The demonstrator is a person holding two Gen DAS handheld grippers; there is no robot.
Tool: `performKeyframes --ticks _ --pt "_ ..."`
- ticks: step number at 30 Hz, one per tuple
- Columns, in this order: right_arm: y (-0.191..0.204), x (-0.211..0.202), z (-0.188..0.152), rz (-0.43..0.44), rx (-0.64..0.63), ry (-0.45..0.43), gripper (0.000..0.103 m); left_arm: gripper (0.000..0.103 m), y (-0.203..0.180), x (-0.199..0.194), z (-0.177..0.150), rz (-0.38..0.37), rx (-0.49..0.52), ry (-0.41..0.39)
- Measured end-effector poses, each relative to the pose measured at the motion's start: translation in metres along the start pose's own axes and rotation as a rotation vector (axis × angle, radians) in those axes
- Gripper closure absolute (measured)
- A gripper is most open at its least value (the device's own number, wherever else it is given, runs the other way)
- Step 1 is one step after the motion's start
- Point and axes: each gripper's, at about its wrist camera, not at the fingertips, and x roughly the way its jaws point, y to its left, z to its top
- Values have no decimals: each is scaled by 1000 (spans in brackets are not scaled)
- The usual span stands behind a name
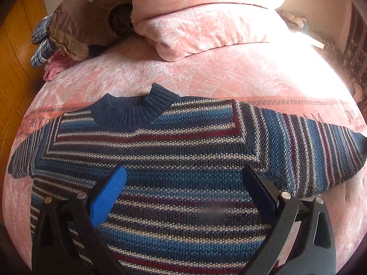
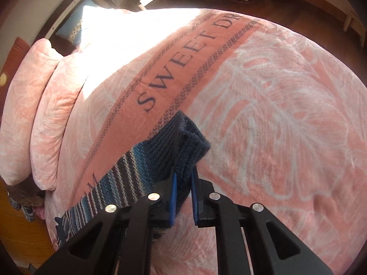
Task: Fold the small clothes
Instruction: 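Carry the held sleeve across the sweater body with the right tool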
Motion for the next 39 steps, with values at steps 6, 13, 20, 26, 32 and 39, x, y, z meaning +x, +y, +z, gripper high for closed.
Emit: performKeyframes --ticks 6,13,20,26,32,39 --pt "-1 14 -15 -86 -43 20 92 3 27 15 -10 10 -31 45" --pt "81 -12 -24 47 -251 -19 92 3 60 23 -15 5 -58 71" --pt "217 -7 -98 213 -562 85 92 3 82 21 -15 -23 -82 72" --pt "299 25 -185 251 -748 210 92 3 95 23 -16 -39 -111 83" --pt "315 66 -225 192 -839 316 85 3 98 25 -12 -70 -138 99" --pt "300 47 -200 418 -735 420 63 3 79 34 -7 -170 -179 161"
